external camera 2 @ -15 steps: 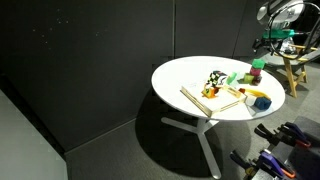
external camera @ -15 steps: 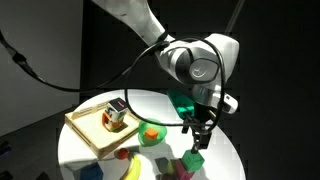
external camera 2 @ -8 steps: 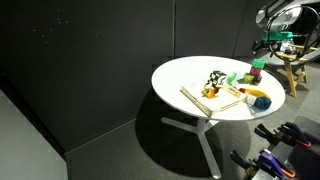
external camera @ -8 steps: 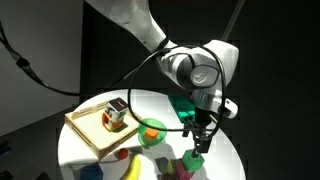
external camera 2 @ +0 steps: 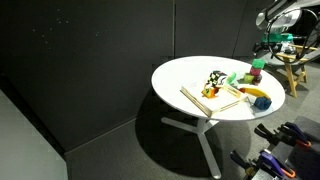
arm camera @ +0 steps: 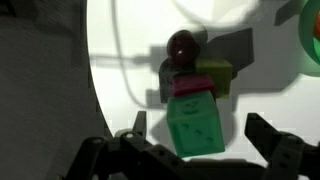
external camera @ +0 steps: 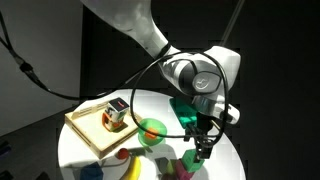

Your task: Pick up the lime green block and put it on the blue block

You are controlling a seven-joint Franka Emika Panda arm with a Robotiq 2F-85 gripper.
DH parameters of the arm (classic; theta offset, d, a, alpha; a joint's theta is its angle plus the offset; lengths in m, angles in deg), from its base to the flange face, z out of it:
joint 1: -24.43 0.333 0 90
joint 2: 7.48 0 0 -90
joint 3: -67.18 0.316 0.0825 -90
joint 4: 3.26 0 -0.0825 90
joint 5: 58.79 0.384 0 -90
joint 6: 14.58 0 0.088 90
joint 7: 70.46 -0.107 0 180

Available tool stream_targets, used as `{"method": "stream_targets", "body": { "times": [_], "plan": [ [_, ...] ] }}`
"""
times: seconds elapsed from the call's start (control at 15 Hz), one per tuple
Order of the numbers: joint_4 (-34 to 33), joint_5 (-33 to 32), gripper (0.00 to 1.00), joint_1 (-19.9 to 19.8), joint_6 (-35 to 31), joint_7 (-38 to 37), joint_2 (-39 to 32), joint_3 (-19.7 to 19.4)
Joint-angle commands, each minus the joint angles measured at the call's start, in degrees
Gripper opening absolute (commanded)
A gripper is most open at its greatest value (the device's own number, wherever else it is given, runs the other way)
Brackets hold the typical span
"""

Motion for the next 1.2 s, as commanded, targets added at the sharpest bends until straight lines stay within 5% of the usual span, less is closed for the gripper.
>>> {"method": "stream_targets", "body": {
  "times": [0.0, 1.13],
  "plan": [
    [-3.0, 0.2, 1.0, -1.4, 1.3, -0.4, -1.6, 0.8],
    [-5.3, 0.0, 1.0, -1.5, 1.3, -0.7, -4.2, 0.8]
  ]
}}
